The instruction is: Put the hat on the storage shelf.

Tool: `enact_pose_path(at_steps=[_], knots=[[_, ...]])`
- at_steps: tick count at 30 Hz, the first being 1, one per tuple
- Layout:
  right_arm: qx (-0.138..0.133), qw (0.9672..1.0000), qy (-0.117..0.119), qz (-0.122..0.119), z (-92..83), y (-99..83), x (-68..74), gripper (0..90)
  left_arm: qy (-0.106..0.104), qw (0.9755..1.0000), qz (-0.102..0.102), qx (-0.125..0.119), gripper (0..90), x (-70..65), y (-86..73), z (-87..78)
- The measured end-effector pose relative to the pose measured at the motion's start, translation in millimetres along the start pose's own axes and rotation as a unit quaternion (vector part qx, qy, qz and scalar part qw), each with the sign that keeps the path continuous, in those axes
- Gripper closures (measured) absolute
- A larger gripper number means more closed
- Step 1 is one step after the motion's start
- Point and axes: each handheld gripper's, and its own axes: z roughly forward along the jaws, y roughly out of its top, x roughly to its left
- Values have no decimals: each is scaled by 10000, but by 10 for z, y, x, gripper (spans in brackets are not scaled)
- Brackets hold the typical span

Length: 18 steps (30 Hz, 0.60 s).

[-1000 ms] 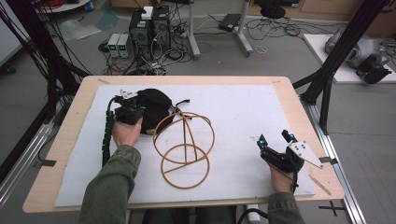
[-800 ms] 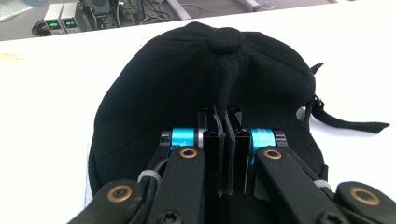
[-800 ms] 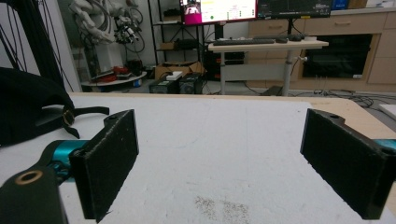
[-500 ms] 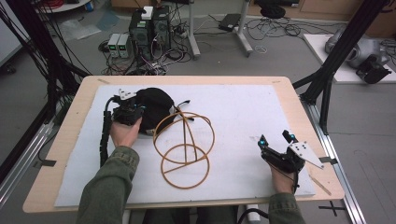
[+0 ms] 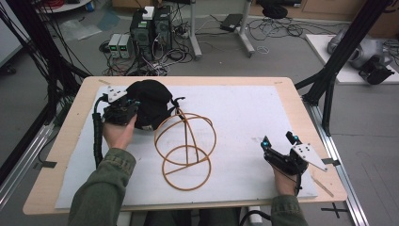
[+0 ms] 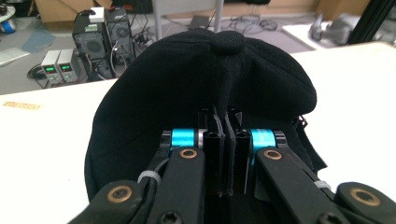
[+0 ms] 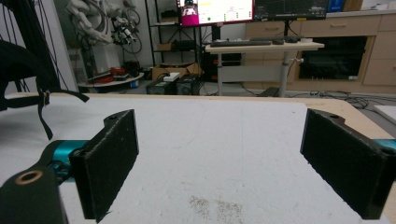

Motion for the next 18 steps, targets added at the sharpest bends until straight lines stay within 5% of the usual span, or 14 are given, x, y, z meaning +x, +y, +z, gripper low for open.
enact_pose_path(at_steps=[10, 18], knots=[[-11, 10000, 32, -71, 7, 3, 28, 104, -219, 9988, -140, -420, 875, 85, 145, -216], [-29, 9999, 37, -105, 6, 4, 35, 105, -582, 9938, -338, -881, 875, 86, 194, -367]])
